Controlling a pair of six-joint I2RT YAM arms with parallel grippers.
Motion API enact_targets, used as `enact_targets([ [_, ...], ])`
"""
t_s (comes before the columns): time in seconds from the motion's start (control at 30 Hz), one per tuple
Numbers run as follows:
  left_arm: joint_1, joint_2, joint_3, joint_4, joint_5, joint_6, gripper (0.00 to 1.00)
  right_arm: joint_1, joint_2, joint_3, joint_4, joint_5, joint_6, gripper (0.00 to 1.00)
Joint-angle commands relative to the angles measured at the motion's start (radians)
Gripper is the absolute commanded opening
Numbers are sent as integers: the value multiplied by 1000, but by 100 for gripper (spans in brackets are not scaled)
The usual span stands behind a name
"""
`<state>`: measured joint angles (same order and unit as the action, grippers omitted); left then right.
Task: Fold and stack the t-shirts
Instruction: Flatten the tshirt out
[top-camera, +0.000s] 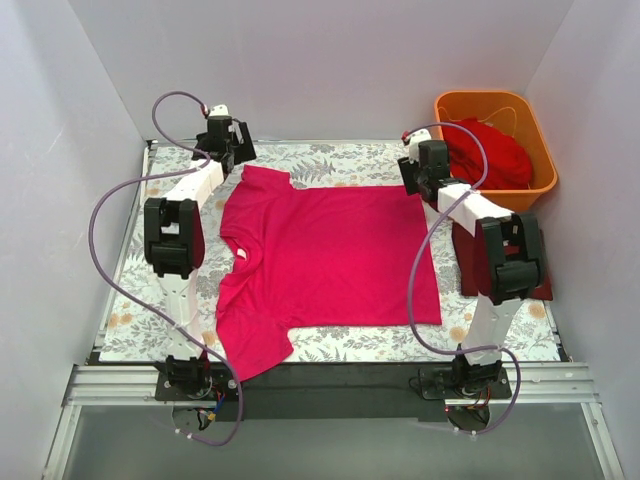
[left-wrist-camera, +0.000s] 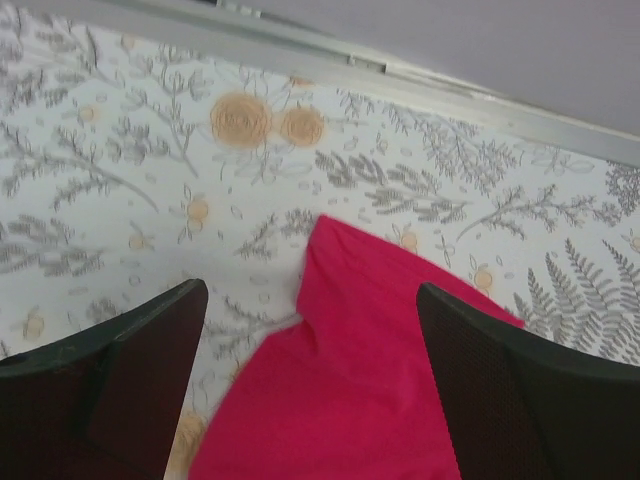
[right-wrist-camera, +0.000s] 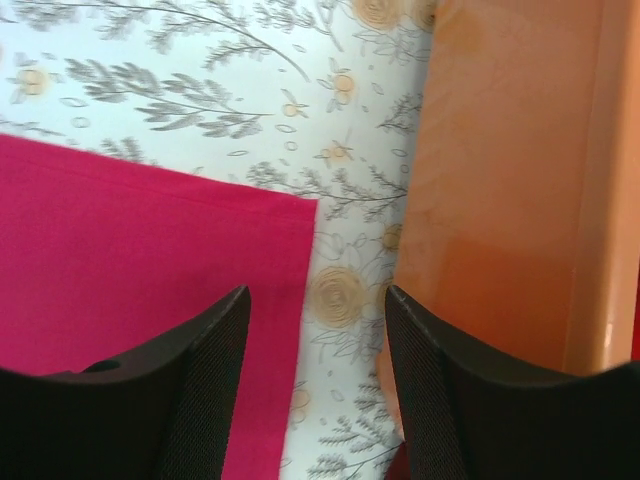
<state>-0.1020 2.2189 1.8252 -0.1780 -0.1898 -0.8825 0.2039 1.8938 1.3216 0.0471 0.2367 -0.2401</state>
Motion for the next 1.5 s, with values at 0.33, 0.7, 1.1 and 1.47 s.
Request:
enact_targets([
  [0.33,-8,-509,-544,-224,-22,-326,52,81,-421,-392,-115,-505,386,44],
  [0.7,5,-302,-552,-238,-22,-305,21,65,-472,-601,-115,-444,426,33],
  [1.1,58,-162,-436,-299,-163,-213,20,-50,-440,-660,-121,-326,498,31],
  [1.47,61,-73,-265,-278,-247,-105,47,-73,-406,-624,-165,-284,492,34],
])
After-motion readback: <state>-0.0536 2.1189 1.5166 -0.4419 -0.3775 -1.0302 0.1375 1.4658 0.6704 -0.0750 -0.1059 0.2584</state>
